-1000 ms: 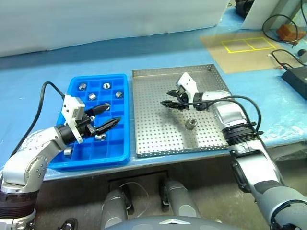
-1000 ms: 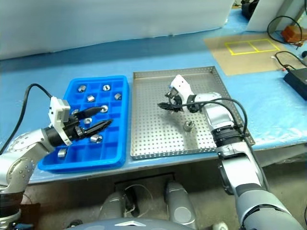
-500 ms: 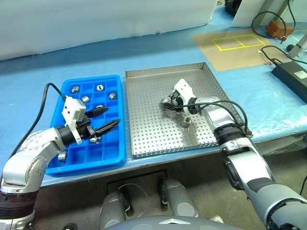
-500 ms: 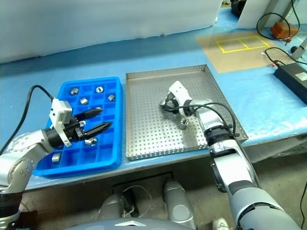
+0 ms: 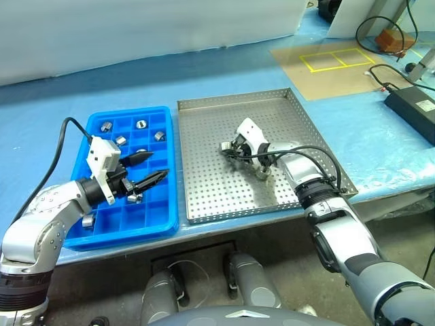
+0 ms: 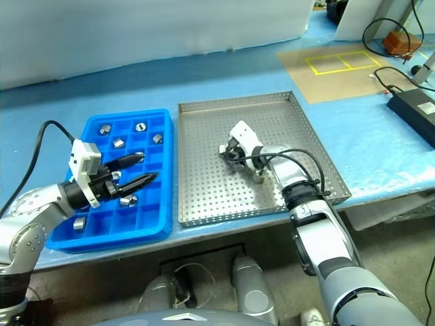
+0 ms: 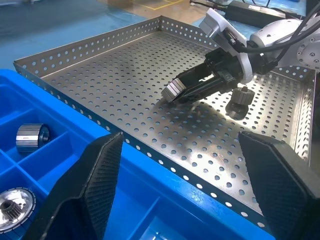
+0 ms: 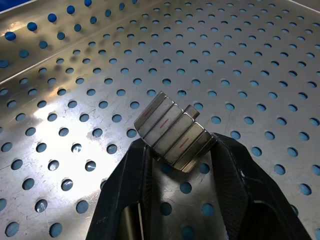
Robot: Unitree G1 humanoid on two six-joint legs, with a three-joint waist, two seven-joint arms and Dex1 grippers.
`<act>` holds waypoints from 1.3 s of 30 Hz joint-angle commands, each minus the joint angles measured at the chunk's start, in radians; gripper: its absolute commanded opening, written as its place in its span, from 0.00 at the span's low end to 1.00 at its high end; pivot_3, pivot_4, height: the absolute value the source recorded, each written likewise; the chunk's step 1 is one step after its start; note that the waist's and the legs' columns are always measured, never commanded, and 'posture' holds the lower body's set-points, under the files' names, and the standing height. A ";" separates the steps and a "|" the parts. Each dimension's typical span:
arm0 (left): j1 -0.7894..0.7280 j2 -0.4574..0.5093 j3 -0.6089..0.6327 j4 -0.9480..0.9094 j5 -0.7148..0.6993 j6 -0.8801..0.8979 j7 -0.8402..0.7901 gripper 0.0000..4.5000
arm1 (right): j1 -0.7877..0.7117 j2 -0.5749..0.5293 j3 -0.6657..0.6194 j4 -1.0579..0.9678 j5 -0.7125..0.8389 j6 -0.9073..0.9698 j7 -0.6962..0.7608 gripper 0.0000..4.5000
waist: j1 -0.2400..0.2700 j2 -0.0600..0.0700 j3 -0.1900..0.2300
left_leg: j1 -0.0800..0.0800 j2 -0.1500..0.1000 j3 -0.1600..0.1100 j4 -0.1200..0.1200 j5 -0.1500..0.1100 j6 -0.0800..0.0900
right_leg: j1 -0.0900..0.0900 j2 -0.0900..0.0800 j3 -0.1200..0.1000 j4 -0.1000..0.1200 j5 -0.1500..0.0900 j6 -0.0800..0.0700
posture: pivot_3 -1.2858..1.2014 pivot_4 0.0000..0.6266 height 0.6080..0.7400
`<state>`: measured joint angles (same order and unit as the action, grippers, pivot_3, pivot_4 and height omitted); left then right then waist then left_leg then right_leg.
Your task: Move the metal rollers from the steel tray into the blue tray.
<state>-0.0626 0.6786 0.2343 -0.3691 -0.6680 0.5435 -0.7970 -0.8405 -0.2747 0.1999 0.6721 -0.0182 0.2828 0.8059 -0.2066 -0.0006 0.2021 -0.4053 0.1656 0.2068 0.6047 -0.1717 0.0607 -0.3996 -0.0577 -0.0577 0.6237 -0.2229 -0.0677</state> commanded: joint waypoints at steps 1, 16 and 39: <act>0.023 0.027 0.067 -0.057 -0.036 0.007 -0.005 0.87 | -0.026 0.011 -0.015 -0.097 0.038 0.015 0.036 0.30 | 0.000 0.000 0.000 | 0.000 0.000 0.000 0.000 0.000 0.000 | 0.000 0.000 0.000 0.000 0.000 0.000 | 0.30 0.24 1.00; 0.205 0.077 0.256 -0.074 -0.023 -0.030 -0.037 0.87 | -0.142 0.217 0.171 -0.119 0.027 -0.068 0.221 0.30 | 0.016 -0.001 0.001 | 0.000 0.001 0.000 0.000 0.000 -0.001 | 0.000 0.001 0.000 0.000 0.000 0.000 | 0.35 0.24 1.00; 0.257 0.025 0.231 -0.165 -0.055 -0.016 0.037 0.87 | -0.162 0.293 0.197 -0.008 -0.037 -0.123 0.213 0.90 | 0.095 0.000 0.001 | 0.001 0.002 0.000 -0.002 0.001 -0.003 | -0.002 0.001 0.000 0.002 0.001 -0.001 | 0.35 0.24 1.00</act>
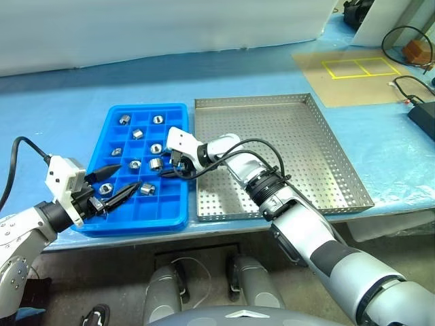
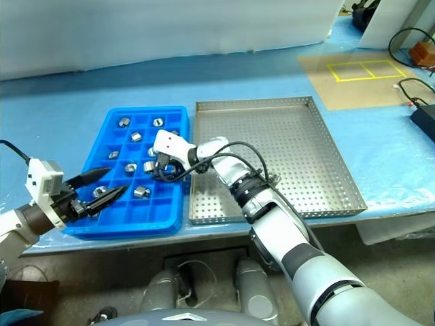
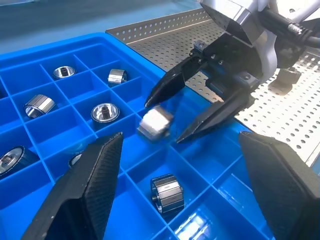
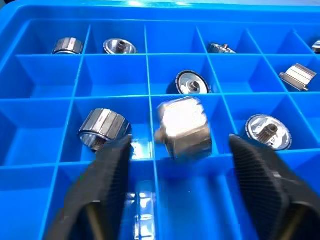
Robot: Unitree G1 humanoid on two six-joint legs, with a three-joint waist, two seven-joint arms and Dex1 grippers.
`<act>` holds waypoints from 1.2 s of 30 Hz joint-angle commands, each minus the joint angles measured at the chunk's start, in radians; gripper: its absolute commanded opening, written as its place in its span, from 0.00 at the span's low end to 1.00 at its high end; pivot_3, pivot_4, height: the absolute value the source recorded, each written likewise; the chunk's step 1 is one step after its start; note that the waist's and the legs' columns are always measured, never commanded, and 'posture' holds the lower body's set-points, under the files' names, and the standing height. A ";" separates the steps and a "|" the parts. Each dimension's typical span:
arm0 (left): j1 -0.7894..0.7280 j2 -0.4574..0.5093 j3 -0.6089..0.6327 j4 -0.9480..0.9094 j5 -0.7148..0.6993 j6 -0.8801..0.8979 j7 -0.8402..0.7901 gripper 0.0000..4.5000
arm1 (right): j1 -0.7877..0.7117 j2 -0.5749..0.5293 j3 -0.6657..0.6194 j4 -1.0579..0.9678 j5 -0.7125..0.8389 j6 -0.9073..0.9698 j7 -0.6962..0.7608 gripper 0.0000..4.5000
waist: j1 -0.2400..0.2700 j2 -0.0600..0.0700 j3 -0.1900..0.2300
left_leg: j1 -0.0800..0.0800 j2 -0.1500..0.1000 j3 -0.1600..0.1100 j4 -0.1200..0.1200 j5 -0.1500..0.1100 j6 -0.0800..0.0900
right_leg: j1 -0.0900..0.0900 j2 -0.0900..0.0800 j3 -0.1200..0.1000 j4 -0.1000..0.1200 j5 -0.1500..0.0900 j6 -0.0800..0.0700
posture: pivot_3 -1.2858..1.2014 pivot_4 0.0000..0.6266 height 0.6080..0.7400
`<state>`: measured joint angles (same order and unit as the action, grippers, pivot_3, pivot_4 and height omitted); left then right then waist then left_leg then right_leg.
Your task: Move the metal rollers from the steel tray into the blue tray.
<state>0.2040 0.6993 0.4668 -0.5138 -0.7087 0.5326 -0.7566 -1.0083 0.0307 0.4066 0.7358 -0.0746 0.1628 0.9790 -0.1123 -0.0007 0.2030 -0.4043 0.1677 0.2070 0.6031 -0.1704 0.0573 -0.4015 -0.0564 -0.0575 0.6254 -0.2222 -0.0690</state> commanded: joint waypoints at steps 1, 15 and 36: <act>-0.013 0.004 -0.006 -0.020 -0.015 -0.005 -0.004 0.87 | 0.013 -0.023 -0.011 -0.097 0.024 0.001 0.053 0.90 | 0.002 0.000 0.000 | 0.000 0.000 0.000 0.000 0.000 0.000 | 0.000 0.000 0.000 0.000 0.000 0.000 | 0.35 0.24 1.00; -0.067 -0.011 -0.099 -0.001 -0.023 -0.006 -0.015 0.87 | 0.117 -0.342 -0.210 -0.524 0.270 0.267 0.216 0.90 | 0.018 -0.001 -0.001 | 0.002 0.000 0.001 -0.001 0.000 0.000 | 0.002 0.001 0.001 -0.001 0.000 0.000 | 0.32 0.24 1.00; -0.206 -0.078 -0.309 0.034 0.010 0.002 -0.007 0.87 | 0.282 -0.619 -0.134 -0.287 0.048 0.020 0.136 0.90 | -0.010 -0.001 -0.001 | 0.001 0.002 0.000 0.000 0.001 -0.002 | 0.002 0.004 0.001 -0.003 0.000 0.000 | 0.30 0.24 1.00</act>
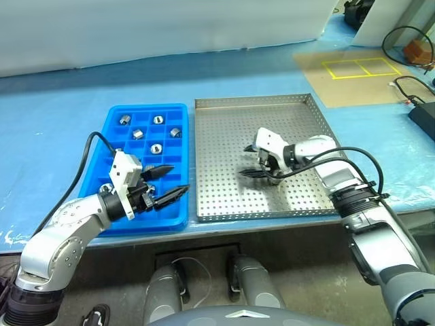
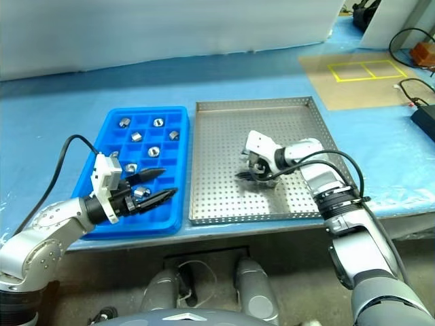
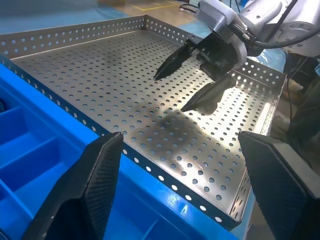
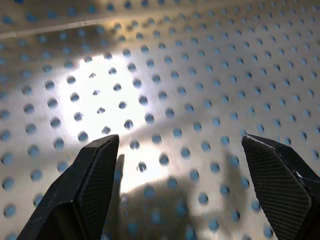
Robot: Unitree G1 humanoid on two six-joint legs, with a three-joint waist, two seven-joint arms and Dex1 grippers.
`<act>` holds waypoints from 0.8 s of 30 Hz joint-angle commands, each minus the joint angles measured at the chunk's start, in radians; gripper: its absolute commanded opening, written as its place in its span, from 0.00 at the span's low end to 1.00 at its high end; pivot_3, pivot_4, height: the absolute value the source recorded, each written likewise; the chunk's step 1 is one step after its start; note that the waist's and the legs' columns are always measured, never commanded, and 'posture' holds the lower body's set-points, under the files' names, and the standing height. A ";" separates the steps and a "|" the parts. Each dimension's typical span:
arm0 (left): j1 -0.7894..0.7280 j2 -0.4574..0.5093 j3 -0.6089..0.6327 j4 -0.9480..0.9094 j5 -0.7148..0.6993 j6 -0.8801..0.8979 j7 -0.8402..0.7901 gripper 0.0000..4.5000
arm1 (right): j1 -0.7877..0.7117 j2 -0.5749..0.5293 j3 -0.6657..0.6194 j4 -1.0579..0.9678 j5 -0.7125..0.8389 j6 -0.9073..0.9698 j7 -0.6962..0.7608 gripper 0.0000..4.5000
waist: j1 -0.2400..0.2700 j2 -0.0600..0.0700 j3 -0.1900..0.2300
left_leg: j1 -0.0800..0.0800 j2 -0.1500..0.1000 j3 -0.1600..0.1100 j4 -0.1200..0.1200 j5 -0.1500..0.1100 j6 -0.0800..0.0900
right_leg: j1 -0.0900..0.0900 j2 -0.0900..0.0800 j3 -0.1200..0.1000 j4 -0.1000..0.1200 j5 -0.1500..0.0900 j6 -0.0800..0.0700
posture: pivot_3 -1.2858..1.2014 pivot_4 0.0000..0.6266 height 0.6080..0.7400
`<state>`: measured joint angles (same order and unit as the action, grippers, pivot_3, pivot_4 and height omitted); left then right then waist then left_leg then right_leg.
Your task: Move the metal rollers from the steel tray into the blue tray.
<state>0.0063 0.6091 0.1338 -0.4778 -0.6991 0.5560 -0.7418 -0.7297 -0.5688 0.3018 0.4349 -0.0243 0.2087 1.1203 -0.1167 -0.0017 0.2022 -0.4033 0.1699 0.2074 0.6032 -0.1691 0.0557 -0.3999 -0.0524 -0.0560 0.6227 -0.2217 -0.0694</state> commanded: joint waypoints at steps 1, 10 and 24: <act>-0.008 0.017 0.019 0.007 0.009 -0.025 -0.029 0.87 | 0.009 -0.024 -0.035 0.032 -0.003 -0.026 -0.014 0.90 | -0.008 0.000 0.000 | 0.000 0.000 0.000 0.000 0.000 0.000 | 0.000 0.000 0.000 0.000 0.000 0.000 | 0.30 0.24 1.00; -0.023 0.033 0.013 0.046 0.031 -0.038 -0.073 0.87 | 0.029 -0.036 -0.057 0.176 -0.011 -0.040 -0.031 0.90 | -0.033 0.001 -0.001 | 0.001 0.000 -0.001 0.003 -0.001 0.002 | 0.004 0.000 0.000 -0.001 -0.002 0.004 | 0.29 0.24 1.00; -0.023 0.027 0.027 0.059 0.043 -0.041 -0.083 0.87 | 0.111 -0.075 -0.033 0.178 -0.025 -0.093 0.056 0.42 | -0.036 -0.003 -0.005 | 0.019 -0.007 -0.003 0.009 -0.012 0.017 | 0.034 -0.005 0.000 -0.017 -0.004 0.007 | 0.29 0.24 1.00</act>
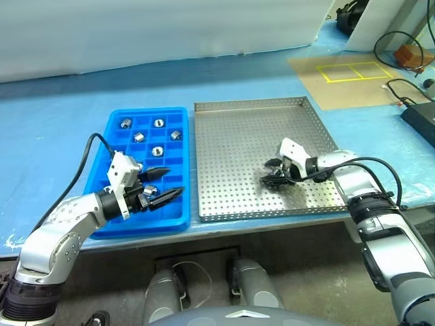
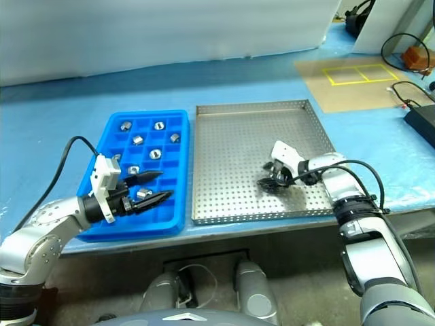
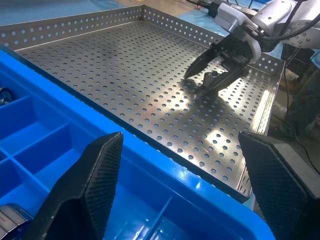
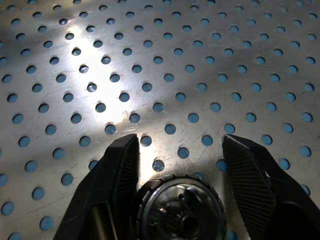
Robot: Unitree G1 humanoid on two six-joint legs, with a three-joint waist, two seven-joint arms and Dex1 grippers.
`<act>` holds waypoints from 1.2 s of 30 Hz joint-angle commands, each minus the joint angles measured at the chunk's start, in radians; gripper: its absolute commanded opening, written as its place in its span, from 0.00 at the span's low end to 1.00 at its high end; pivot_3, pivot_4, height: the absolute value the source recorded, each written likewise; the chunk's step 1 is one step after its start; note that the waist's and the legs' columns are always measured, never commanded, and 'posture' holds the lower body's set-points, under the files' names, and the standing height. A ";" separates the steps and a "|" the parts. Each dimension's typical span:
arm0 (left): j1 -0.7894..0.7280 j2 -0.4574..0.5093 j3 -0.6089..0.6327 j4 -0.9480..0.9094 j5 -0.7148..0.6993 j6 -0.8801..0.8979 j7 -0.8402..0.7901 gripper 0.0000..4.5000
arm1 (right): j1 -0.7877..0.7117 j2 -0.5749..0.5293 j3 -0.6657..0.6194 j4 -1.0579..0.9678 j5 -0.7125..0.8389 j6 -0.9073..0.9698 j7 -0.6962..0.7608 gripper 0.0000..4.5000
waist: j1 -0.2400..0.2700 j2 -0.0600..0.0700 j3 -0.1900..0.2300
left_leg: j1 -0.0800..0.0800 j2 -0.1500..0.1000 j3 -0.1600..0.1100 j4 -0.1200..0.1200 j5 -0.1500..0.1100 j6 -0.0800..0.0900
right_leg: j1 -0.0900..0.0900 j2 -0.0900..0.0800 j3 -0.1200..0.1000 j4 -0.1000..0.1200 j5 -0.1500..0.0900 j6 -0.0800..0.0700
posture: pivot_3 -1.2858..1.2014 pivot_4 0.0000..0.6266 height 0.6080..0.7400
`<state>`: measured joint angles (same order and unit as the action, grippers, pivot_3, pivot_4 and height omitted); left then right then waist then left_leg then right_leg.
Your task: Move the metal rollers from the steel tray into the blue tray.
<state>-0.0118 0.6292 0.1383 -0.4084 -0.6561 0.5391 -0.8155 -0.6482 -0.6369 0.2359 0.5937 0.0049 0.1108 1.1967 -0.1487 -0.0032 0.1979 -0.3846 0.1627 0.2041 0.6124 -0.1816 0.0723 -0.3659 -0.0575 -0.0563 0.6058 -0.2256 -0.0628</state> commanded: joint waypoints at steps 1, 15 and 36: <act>-0.004 0.007 0.022 -0.011 0.001 -0.025 -0.009 0.87 | 0.025 -0.002 0.032 0.016 -0.052 0.012 -0.021 0.42 | -0.008 -0.003 -0.002 | 0.000 0.000 0.000 0.000 0.000 0.000 | 0.000 0.000 0.000 0.000 0.000 0.000 | 0.29 0.24 1.00; 0.029 0.019 0.057 -0.043 -0.011 -0.018 -0.005 0.87 | -0.033 0.133 0.014 -0.261 0.078 0.160 0.032 0.38 | -0.067 -0.002 -0.001 | -0.005 0.001 -0.001 -0.001 0.000 -0.001 | -0.007 0.000 0.000 0.002 0.000 0.001 | 0.30 0.24 1.00; 0.308 0.129 0.308 -0.152 -0.057 0.015 -0.031 0.87 | -0.354 0.669 0.110 -0.209 0.185 0.363 -0.063 0.38 | -0.016 -0.001 0.002 | -0.020 0.005 -0.001 -0.009 0.008 -0.014 | -0.034 0.003 -0.001 0.015 0.004 -0.006 | 0.37 0.24 1.00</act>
<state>0.2900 0.7508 0.4058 -0.5210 -0.7009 0.5578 -0.8462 -0.9674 0.0056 0.3402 0.3973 0.1605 0.4555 1.1254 -0.1644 -0.0042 0.1997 -0.4042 0.1676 0.2034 0.6026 -0.1726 0.0567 -0.4001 -0.0541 -0.0571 0.6217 -0.2218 -0.0692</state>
